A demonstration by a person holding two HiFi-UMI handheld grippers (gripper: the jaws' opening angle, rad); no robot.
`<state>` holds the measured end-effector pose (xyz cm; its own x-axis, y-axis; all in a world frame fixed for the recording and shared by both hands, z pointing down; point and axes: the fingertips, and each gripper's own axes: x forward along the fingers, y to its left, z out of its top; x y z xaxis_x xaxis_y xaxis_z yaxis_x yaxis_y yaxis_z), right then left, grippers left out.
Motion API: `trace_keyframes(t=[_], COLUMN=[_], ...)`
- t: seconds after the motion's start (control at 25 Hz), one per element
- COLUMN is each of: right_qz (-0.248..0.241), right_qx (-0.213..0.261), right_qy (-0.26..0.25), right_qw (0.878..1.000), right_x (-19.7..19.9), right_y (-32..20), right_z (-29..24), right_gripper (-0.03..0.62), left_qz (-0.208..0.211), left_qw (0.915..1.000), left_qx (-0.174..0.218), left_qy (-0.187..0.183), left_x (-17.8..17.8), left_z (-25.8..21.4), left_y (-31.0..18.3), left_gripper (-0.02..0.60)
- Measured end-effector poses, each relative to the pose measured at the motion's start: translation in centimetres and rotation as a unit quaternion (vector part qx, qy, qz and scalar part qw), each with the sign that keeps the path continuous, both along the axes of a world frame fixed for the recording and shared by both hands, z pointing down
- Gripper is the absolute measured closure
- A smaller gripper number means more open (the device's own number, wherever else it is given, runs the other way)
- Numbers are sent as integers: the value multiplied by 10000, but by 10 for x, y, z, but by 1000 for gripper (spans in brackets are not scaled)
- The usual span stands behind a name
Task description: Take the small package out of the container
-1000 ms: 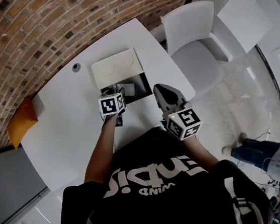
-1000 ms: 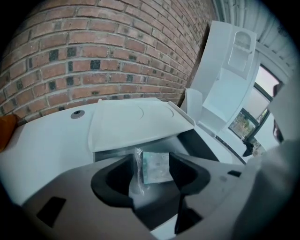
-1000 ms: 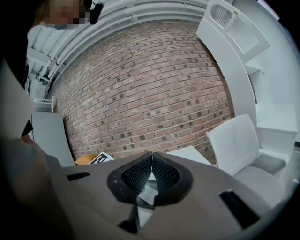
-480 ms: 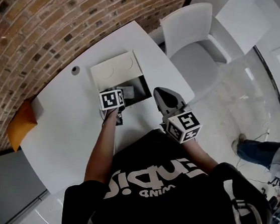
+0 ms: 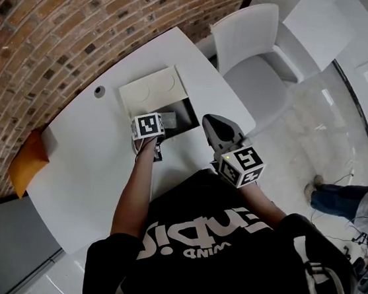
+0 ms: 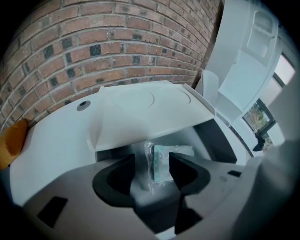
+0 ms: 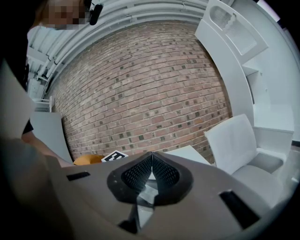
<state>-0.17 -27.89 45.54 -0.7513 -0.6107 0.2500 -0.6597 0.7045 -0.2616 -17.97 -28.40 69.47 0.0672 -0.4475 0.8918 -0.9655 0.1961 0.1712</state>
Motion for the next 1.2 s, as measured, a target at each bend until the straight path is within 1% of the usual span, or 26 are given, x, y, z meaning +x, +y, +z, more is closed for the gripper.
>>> trace_keyframes(t=[0.16, 0.44, 0.72, 0.8, 0.92, 1.04, 1.2], right_qz=[-7, 34, 109, 126, 179, 173, 172], right_qx=[40, 80, 58, 66, 28, 46, 74], right_qy=[-1, -9, -26, -18, -22, -26, -27], right_qw=[10000, 10000, 9999, 9999, 9998, 9998, 9998], right_x=[2, 6, 8, 10, 12, 13, 12], right_y=[3, 6, 7, 9, 10, 11, 13], right_z=[1, 1, -2, -1, -1, -1, -1], right_gripper=[594, 594, 594, 594, 594, 594, 594], left_qz=[168, 255, 504, 540, 642, 740, 773], left_qw=[9998, 9995, 9979, 9973, 9958, 9946, 9942], left_qx=[-114, -177, -291, -316, -339, -329, -300], left_qy=[-27, -25, -279, -371, -564, -650, -689], left_x=[6, 9, 12, 10, 7, 7, 6], left_z=[4, 5, 9, 9, 9, 8, 7], left_y=[2, -1, 2, 3, 7, 7, 8], left_gripper=[356, 356, 360, 386, 463, 485, 540])
